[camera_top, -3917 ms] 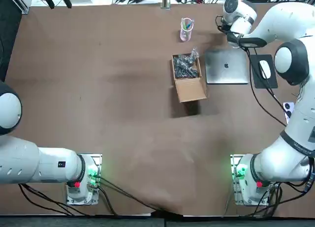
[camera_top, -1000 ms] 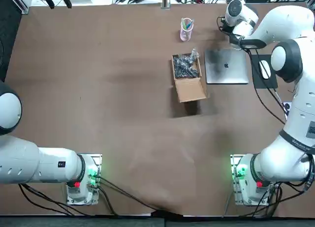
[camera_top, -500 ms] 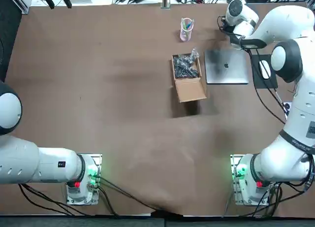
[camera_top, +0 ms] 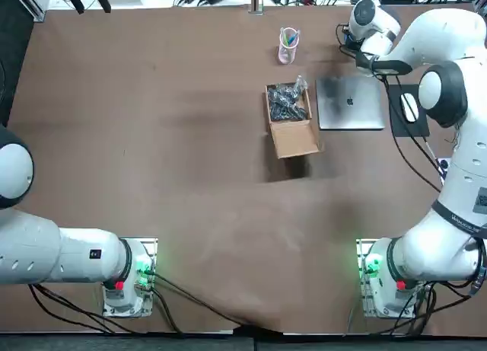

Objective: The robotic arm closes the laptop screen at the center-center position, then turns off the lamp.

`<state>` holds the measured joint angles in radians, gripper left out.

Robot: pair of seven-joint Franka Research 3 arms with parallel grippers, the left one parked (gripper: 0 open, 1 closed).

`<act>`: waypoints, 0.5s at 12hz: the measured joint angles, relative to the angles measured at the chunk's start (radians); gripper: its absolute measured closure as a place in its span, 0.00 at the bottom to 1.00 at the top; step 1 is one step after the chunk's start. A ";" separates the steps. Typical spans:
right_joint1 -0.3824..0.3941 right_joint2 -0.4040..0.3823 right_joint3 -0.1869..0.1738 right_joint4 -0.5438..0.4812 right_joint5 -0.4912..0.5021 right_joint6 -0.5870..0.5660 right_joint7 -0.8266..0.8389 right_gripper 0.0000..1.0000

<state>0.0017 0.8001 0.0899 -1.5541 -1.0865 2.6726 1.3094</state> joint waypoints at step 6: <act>-0.002 0.017 -0.002 0.025 -0.016 0.011 0.004 0.98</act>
<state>-0.0005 0.8167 0.0881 -1.5289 -1.1028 2.6840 1.3134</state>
